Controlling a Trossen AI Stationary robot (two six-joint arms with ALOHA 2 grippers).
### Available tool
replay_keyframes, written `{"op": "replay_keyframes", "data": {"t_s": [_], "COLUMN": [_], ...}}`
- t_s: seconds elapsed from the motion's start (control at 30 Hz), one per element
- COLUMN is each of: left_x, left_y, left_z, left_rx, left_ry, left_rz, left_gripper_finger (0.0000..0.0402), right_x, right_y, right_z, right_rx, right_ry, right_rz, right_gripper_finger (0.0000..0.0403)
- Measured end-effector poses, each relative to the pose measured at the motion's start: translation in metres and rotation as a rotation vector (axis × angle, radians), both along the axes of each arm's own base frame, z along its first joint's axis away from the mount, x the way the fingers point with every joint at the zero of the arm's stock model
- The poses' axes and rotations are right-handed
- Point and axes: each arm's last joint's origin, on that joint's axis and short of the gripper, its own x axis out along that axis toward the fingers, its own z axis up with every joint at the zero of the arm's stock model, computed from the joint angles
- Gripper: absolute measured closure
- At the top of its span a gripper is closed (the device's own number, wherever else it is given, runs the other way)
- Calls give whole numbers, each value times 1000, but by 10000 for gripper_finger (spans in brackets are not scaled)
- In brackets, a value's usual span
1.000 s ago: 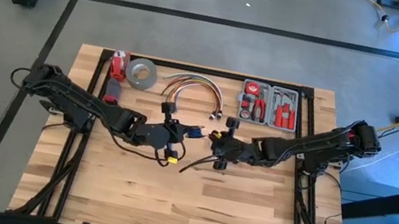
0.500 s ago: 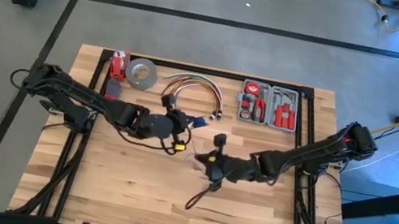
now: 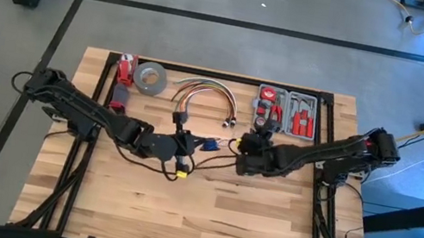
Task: Coil cords
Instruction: Uncoil the blue wire from the black spool
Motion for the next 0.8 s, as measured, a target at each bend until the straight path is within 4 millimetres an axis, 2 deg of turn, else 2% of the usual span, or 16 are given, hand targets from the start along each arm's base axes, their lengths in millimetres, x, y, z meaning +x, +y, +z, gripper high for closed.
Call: {"op": "replay_keyframes", "data": {"t_s": [0.13,0.27,0.4,0.53,0.8], "left_x": [0,0,0,0,0], "left_y": [4,9,11,11,11], "left_z": [-1,-3,-4,-4,-4], "left_rx": [1,-18,-24,-24,-26], "left_ry": [14,16,27,26,25], "left_rz": [12,40,50,51,52], "left_gripper_finger": [400,400,400,400,400], "right_x": [-6,-5,2,12,17], "right_y": [7,19,31,38,36], "right_z": [16,31,38,37,37], "right_rx": [80,180,244,329,213], "right_ry": [-70,-146,-196,-198,-255], "right_rz": [53,178,317,449,368], "right_gripper_finger": [267,251,247,247,246]}}
